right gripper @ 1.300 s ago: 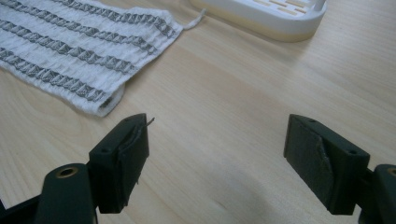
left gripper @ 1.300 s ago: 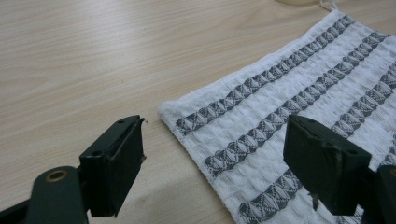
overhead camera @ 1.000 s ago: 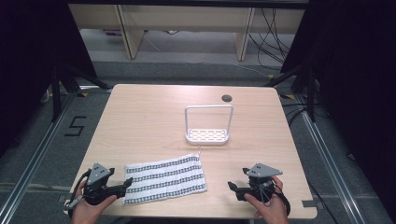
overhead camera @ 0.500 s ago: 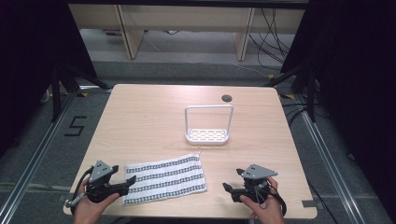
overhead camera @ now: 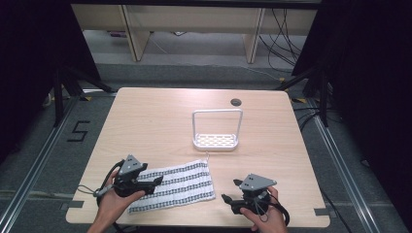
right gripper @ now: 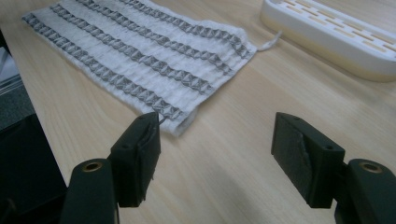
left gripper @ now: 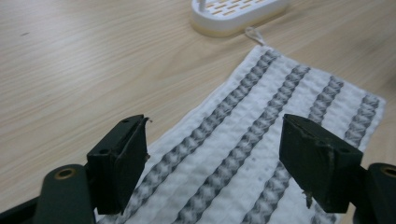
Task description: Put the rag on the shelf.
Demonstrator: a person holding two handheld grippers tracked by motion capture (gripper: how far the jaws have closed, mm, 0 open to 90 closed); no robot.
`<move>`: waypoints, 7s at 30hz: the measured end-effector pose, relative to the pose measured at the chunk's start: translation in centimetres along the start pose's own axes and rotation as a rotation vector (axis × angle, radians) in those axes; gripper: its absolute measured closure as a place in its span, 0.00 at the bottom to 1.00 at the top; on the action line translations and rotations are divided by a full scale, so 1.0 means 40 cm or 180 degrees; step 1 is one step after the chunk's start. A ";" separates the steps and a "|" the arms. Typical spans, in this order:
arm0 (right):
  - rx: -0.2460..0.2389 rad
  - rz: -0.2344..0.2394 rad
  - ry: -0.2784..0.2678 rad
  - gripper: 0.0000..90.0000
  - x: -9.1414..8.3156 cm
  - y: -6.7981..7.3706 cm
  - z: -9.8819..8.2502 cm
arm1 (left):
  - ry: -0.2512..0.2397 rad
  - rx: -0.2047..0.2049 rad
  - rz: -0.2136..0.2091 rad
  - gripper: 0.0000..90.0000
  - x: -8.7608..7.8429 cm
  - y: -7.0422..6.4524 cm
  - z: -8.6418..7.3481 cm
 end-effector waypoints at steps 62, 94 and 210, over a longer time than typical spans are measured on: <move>-0.0156 -0.0104 0.0408 0.52 0.146 0.054 0.001 | 0.0793 0.0767 -0.1001 0.44 0.360 -0.070 0.150; -0.0024 0.0201 0.0355 0.97 0.140 0.033 0.033 | 0.0680 0.1010 -0.0934 0.93 0.305 -0.073 0.170; 0.0346 -0.0691 -0.0619 0.97 0.048 -0.387 0.764 | -0.0668 -0.0612 0.0039 0.88 0.278 0.226 0.700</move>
Point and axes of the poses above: each handheld gripper's, and its own axes: x roughly forward along the jaws, z roughly out of its top, y roughly to its left, the point moved 6 cm from there along x, roughly forward along the jaws, and after that the axes turned 12 degrees about x, right-handed, at the moved point
